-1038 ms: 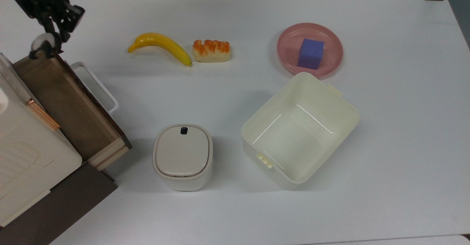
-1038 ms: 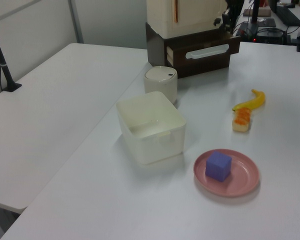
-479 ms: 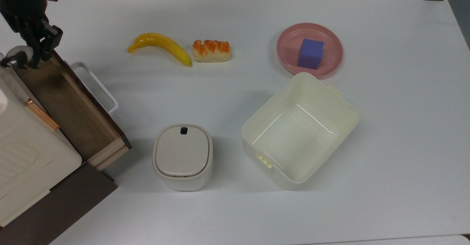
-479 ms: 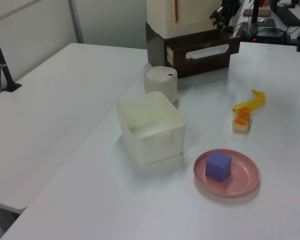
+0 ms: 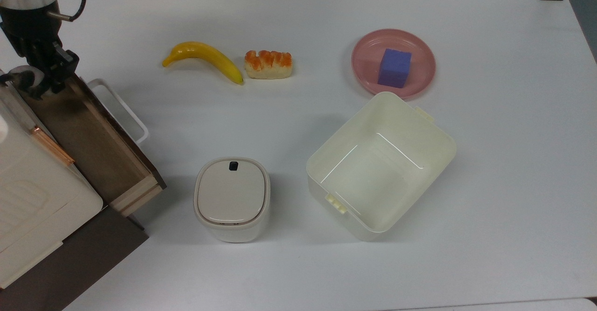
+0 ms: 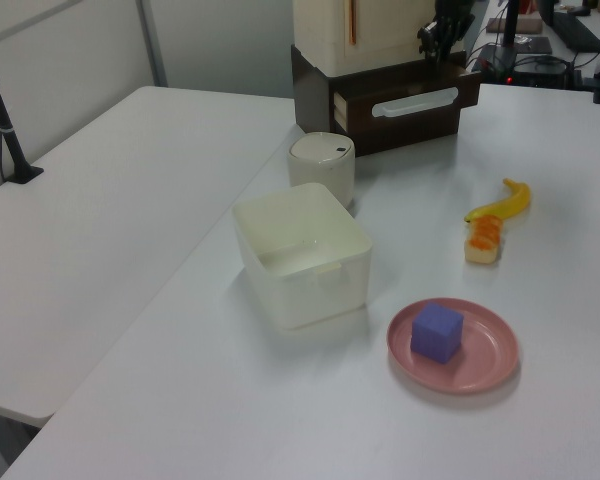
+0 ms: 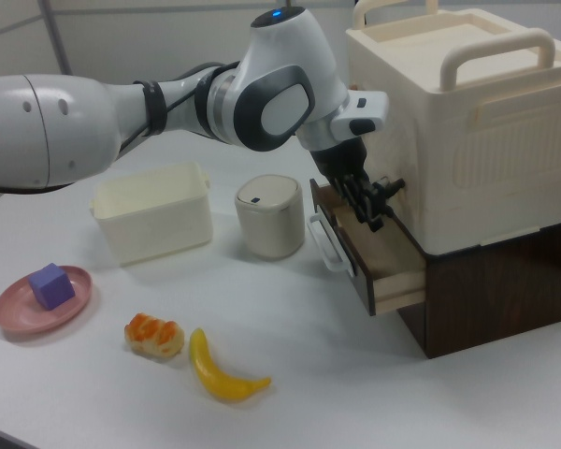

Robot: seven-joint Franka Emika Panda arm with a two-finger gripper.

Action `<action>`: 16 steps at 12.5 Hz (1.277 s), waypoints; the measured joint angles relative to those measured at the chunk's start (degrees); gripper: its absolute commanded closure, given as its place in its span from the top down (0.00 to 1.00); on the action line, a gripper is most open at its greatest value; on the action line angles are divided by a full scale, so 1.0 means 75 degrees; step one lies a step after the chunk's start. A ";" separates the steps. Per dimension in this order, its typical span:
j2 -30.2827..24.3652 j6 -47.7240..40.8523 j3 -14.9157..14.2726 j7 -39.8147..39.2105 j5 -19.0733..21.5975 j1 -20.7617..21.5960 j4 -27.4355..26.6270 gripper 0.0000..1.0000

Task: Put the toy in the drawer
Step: 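Lower the panda toy into the drawer and open the gripper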

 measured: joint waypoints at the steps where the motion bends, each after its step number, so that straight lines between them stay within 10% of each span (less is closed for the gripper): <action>1: 0.0017 0.0035 0.0000 0.0000 -0.0017 0.0000 0.0000 0.75; 3: 0.0104 0.0287 -0.0059 0.0002 -0.0072 -0.0061 0.0018 1.00; 16: 0.0270 0.0429 -0.0083 0.0002 -0.0550 -0.0188 0.0066 1.00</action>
